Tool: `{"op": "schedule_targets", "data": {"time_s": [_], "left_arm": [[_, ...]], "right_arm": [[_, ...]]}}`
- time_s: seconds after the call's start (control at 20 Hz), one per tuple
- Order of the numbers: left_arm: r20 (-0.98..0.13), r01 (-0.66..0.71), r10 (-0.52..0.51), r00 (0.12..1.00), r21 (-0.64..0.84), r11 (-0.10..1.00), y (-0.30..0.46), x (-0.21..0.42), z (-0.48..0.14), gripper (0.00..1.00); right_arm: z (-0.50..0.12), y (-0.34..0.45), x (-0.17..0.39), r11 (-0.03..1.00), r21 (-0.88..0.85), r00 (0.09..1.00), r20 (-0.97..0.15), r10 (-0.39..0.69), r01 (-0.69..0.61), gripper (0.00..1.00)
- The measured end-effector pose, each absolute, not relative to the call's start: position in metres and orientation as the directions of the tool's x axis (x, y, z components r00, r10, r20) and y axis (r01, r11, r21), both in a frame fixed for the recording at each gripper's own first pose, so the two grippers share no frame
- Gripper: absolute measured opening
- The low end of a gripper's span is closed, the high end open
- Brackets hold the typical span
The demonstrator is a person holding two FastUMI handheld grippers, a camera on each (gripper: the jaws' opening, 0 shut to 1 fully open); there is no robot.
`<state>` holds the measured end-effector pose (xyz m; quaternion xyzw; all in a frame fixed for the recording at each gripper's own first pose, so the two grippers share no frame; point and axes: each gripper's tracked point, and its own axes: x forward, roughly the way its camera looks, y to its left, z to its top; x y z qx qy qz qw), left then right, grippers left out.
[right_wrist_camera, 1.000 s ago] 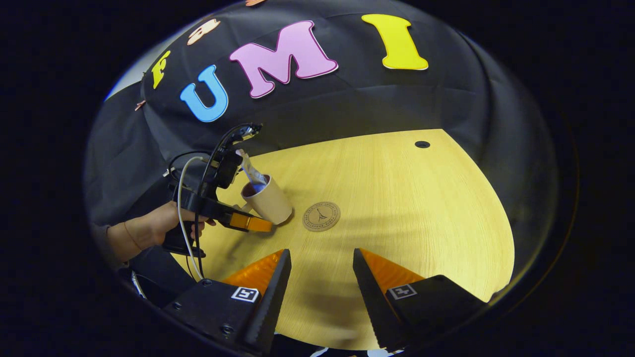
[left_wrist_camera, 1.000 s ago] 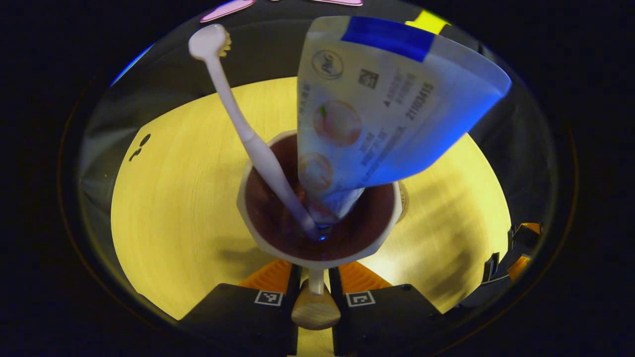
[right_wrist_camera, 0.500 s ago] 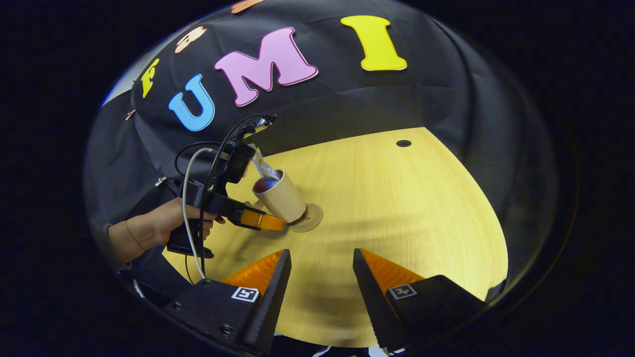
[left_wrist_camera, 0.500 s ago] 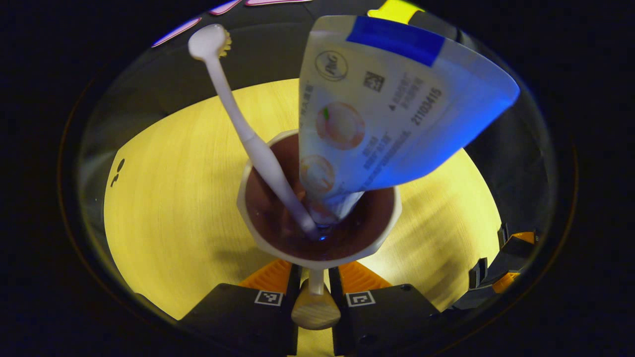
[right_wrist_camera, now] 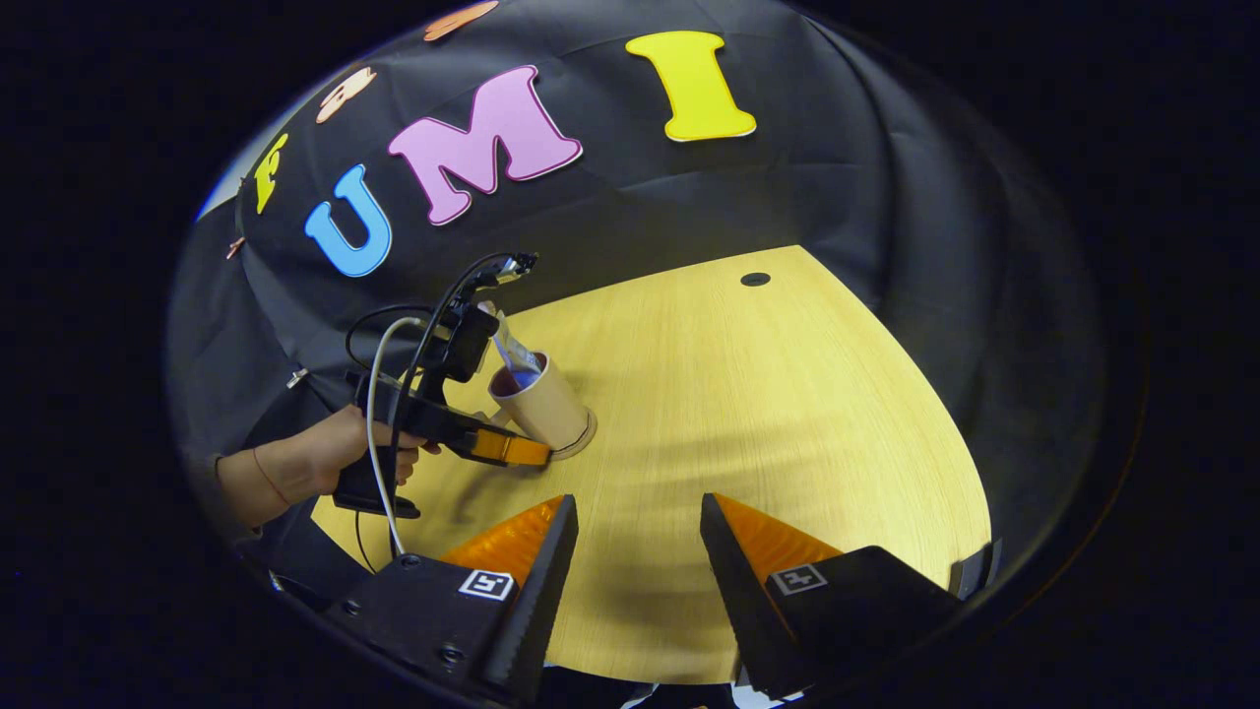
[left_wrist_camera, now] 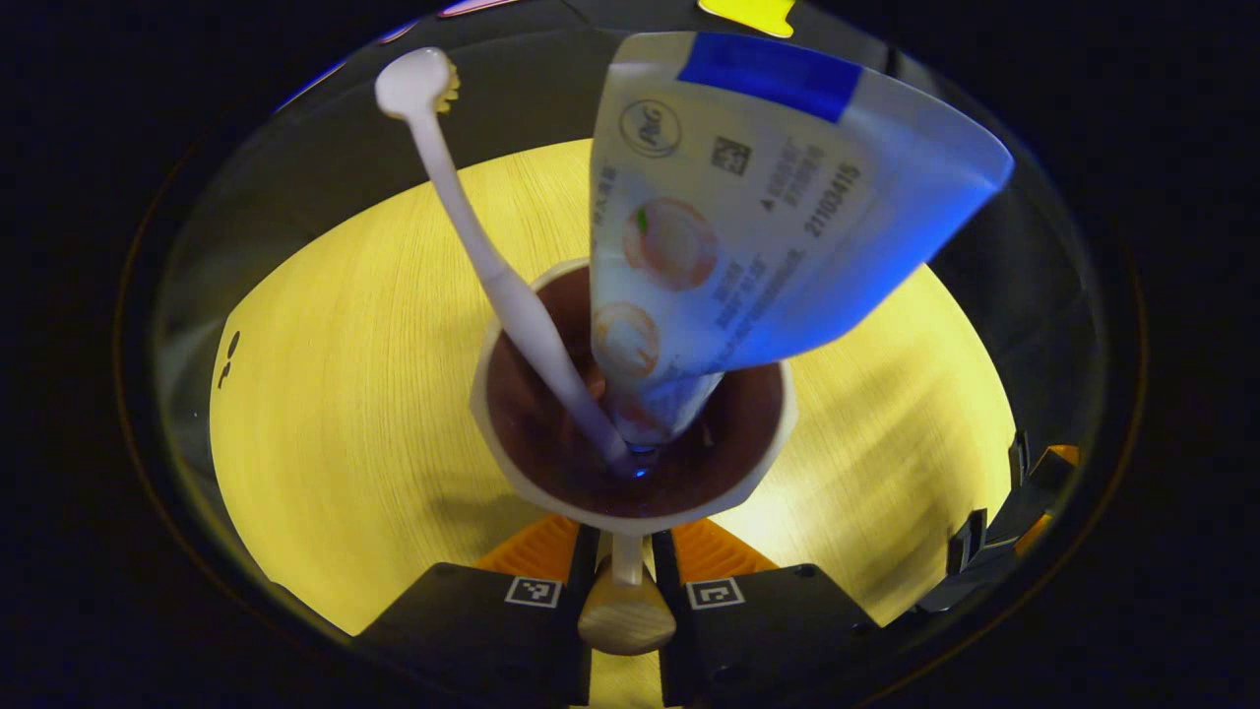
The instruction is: Put the toothbrush and toothpaste on the desktop into the cup, then pick up the cup and place it on the coaster on the desktop.
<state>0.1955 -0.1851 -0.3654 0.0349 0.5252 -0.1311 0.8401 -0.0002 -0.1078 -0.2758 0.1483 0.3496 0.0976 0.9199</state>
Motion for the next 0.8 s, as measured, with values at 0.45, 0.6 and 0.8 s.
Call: {"op": "schedule_targets", "data": {"time_s": [0.45,0.6,0.8], "left_arm": [[-0.901,0.251,-0.172,0.398,-0.073,0.965,-0.187,0.194,-0.37,0.34],[-0.905,0.246,-0.146,0.4,-0.048,0.968,-0.182,0.188,-0.367,0.39],[-0.9,0.267,-0.149,0.41,-0.037,0.963,-0.181,0.183,-0.362,0.72]], "right_arm": [[-0.28,-0.112,0.001,0.934,0.347,0.73,-0.618,0.292,-0.08,0.78],[-0.28,-0.112,0.002,0.934,0.349,0.729,-0.619,0.293,-0.079,0.79],[-0.279,-0.113,0.005,0.933,0.352,0.731,-0.616,0.293,-0.076,0.78]]}}
